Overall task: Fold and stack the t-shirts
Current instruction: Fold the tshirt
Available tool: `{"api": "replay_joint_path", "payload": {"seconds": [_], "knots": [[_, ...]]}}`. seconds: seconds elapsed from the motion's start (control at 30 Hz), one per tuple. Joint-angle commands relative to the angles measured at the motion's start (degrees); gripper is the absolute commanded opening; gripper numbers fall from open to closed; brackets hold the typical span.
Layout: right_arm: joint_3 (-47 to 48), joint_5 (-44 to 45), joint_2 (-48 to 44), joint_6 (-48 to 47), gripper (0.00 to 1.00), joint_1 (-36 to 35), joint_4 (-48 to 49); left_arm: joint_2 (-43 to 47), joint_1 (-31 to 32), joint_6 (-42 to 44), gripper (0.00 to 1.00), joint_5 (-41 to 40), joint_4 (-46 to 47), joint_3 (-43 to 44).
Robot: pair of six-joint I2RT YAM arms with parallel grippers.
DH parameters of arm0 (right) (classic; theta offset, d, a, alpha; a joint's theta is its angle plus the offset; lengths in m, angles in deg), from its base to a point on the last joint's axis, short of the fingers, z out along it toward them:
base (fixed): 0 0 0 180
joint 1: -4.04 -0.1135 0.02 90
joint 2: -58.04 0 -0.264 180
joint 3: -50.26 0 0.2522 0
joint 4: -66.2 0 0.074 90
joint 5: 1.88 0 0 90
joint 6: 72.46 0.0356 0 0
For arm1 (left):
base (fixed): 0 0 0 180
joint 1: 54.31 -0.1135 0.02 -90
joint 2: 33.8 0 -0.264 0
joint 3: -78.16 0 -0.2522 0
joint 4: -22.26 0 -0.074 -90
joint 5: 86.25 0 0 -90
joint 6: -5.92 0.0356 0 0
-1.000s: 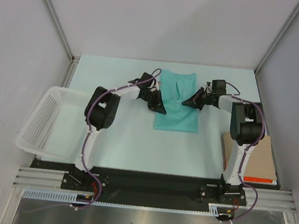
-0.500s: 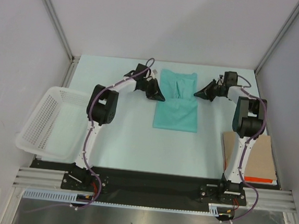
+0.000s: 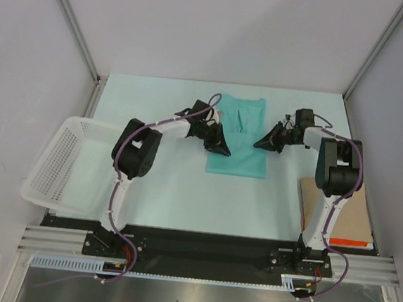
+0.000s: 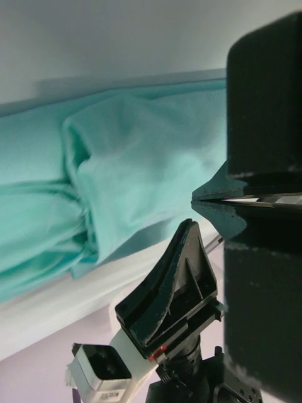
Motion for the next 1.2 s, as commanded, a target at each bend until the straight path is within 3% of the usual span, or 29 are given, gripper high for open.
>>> {"api": "replay_joint_path", "payload": {"seconds": [0.0, 0.17, 0.4, 0.57, 0.83, 1.03, 1.07, 1.17], "knots": [[-3.4, -2.0, -0.7, -0.7, 0.07, 0.2, 5.0, 2.6, -0.5, 0.8, 0.13, -1.0, 0.7, -3.7], [-9.6, -2.3, -0.7, -0.5, 0.06, 4.2, 8.9, 1.8, -0.5, 6.0, 0.11, -3.0, -4.6, -3.5], [-8.5, -1.1, -6.1, -3.4, 0.06, 3.4, 1.9, 11.2, -0.3, 9.7, 0.13, -6.6, -10.2, -7.1], [-10.9, -1.1, -10.3, -4.5, 0.08, 0.2, 0.4, 18.6, -0.4, 11.2, 0.22, -8.5, -10.9, -13.9], [-19.2, -0.2, -10.6, -7.8, 0.12, 4.0, 2.1, 15.7, -1.6, 8.4, 0.25, -7.7, -5.9, -19.4], [-20.4, 5.3, -14.5, -10.4, 0.12, 6.0, -5.9, 15.1, -2.4, 8.2, 0.22, -8.4, -6.3, -20.0], [-20.4, 5.7, -15.6, -10.4, 0.13, 6.0, -6.6, 16.7, -2.4, 8.1, 0.22, -8.8, -6.2, -21.1], [-20.2, 8.1, -19.9, -10.8, 0.30, 6.0, -10.6, 22.2, -2.3, 7.7, 0.27, -10.2, -7.2, -23.1]]}}
